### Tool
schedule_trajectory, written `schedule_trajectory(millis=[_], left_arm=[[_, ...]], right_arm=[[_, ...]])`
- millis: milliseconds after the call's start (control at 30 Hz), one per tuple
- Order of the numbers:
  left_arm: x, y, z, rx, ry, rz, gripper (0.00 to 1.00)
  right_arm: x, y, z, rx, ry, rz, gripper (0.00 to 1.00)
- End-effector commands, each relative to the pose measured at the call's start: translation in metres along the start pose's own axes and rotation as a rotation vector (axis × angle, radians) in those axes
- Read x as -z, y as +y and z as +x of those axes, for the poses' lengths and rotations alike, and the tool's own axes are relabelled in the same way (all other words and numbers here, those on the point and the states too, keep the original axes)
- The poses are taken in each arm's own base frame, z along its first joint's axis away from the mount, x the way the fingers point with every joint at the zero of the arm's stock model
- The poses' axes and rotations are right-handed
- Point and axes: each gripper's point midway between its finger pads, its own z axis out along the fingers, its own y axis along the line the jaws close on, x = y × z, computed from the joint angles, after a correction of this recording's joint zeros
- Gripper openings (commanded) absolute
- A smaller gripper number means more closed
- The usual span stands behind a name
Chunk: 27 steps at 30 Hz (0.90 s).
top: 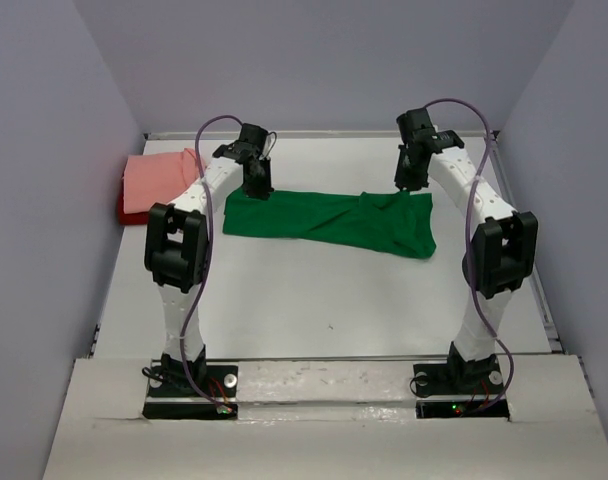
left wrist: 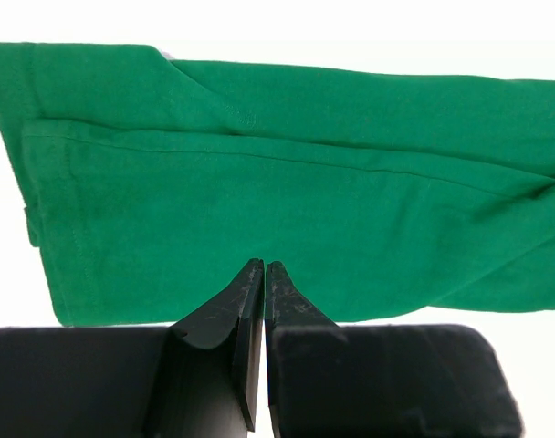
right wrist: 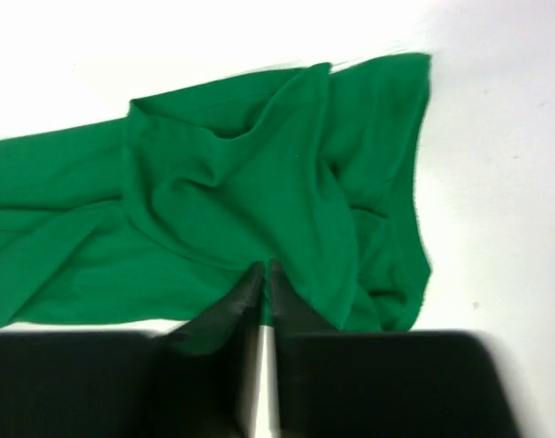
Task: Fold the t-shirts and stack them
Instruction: Fold the tshirt
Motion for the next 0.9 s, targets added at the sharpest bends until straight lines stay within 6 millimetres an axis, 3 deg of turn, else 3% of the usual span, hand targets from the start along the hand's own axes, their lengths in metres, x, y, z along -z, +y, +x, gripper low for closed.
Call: schedule_trajectory(millis=[0, 200, 367, 500, 867], left_arm=[[0.013, -0.007, -0.019, 0.008, -0.051, 0.034, 0.16], [0.015, -0.004, -0.016, -0.005, -0.052, 0.024, 0.16], [0.004, -0.001, -0.009, -0.014, -0.012, 0.005, 0.14], [-0.006, 0.001, -0.006, -0.014, -0.001, -0.001, 0.00], [-0.030, 0.010, -0.011, 0.001, 0.028, -0.018, 0.00]], right_arm=[[-0.002, 0.015, 0.014, 0.046, 0.073, -0.060, 0.00], [-0.022, 0.026, 0.052, 0.036, 0.150, -0.114, 0.00], [-0.036, 0.016, 0.068, 0.029, 0.188, -0.053, 0.00], [-0.044, 0.012, 0.070, 0.039, 0.189, -0.026, 0.00], [-0.056, 0.020, 0.056, 0.056, 0.169, -0.029, 0.00]])
